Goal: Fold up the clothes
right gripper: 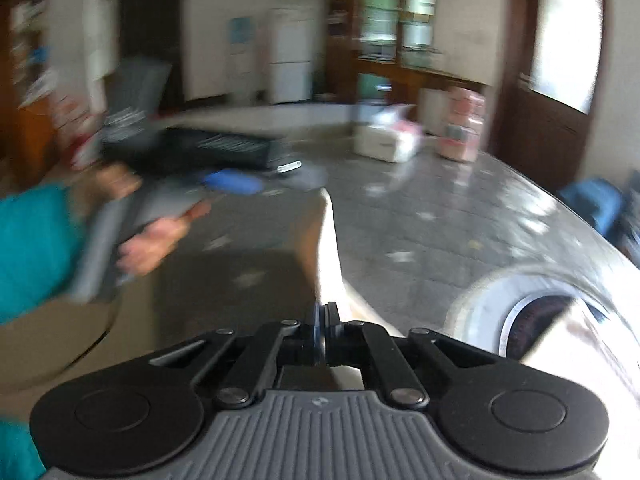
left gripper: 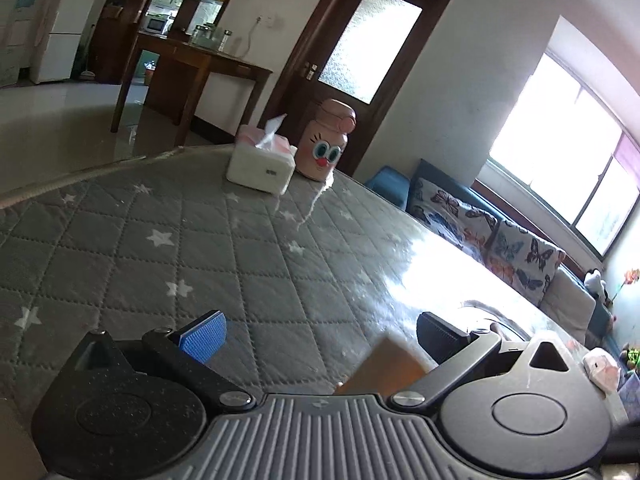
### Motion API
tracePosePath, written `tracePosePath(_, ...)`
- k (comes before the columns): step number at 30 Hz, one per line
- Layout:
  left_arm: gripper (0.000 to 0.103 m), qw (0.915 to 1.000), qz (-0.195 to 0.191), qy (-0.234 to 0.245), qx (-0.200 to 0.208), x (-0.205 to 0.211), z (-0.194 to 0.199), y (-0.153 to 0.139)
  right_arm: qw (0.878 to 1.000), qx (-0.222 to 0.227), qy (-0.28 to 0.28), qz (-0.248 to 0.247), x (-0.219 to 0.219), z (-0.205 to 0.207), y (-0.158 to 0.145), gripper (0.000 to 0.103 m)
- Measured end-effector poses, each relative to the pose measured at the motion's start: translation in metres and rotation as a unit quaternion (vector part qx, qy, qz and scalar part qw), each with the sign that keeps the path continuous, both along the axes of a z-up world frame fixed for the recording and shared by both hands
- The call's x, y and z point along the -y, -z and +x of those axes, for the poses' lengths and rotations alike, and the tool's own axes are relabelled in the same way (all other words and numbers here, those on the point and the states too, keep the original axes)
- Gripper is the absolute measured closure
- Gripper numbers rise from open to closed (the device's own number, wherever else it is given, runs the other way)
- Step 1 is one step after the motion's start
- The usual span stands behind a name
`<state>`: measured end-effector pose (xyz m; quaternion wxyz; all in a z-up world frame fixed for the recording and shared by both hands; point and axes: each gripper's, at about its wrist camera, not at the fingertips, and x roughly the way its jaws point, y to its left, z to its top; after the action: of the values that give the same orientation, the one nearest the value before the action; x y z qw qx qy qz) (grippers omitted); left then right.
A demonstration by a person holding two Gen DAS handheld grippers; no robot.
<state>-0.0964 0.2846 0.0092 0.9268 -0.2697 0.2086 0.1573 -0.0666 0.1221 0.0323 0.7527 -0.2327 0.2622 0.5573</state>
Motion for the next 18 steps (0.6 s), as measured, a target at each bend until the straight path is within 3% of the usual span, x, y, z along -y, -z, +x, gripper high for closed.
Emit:
tracePosePath(5,0.000,0.9998,-0.008,0.018,-0.009,0.003,-0.004,-0.003,0.997,-0.027,-0.057,-0.045,0.005,-0.026,0.021,0.094)
tracePosePath(8,0.000,0.9985,0.007,0.040,-0.039,0.014,-0.006,-0.001,0.997,-0.031,-0.050,-0.040,0.010,-0.030,0.022,0.076)
tracePosePath(12,0.000,0.9956,0.028,0.060,-0.066,0.033,-0.017,0.005,0.999,-0.028,-0.020,-0.018,0.025,-0.027,0.011,0.057)
tracePosePath(15,0.005,0.9926,0.048,0.072,-0.085,0.047,-0.021,0.013,1.000,-0.021,0.019,-0.008,0.040,-0.020,0.005,0.048)
tracePosePath(18,0.014,0.9891,0.076,0.085,-0.094,0.061,-0.022,0.019,0.998,-0.022,0.064,0.001,0.056,-0.012,0.002,0.047)
